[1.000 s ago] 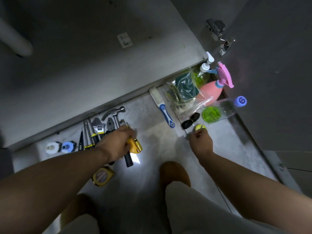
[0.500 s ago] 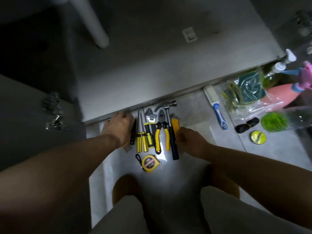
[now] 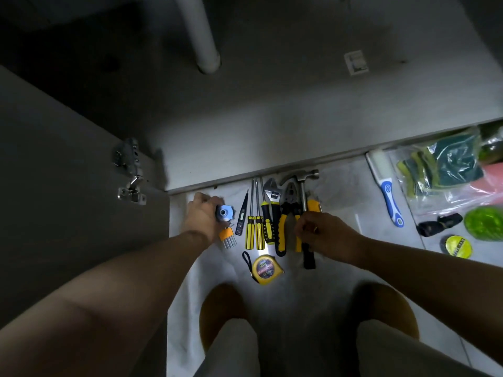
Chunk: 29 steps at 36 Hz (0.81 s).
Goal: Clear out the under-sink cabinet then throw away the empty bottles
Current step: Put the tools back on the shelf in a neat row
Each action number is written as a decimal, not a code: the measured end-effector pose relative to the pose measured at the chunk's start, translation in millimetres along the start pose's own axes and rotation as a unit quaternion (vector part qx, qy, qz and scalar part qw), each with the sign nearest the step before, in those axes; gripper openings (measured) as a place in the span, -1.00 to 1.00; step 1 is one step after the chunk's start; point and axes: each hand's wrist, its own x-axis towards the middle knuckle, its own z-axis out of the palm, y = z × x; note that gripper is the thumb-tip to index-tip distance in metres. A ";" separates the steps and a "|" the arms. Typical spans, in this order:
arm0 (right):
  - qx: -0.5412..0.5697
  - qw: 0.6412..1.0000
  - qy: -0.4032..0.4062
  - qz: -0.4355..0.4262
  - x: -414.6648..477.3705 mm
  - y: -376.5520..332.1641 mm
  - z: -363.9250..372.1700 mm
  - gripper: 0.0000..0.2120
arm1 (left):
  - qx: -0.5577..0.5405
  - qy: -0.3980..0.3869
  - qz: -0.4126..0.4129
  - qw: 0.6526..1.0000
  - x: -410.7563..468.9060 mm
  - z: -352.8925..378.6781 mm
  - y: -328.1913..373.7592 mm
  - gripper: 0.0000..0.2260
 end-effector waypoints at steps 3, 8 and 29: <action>0.017 1.000 -0.014 -0.016 2.0 -5.6 8.4 -0.91 | 0.000 0.010 -0.015 1.000 2.7 -2.1 3.3 -0.56; 0.025 0.998 -0.030 -0.051 8.1 -15.1 18.8 -0.90 | -0.025 0.022 0.000 0.999 -6.3 -9.7 7.4 -0.59; 0.375 0.902 0.150 0.153 -27.1 53.4 -16.4 -0.74 | -0.038 -0.117 0.247 0.961 -18.8 23.0 131.9 -0.74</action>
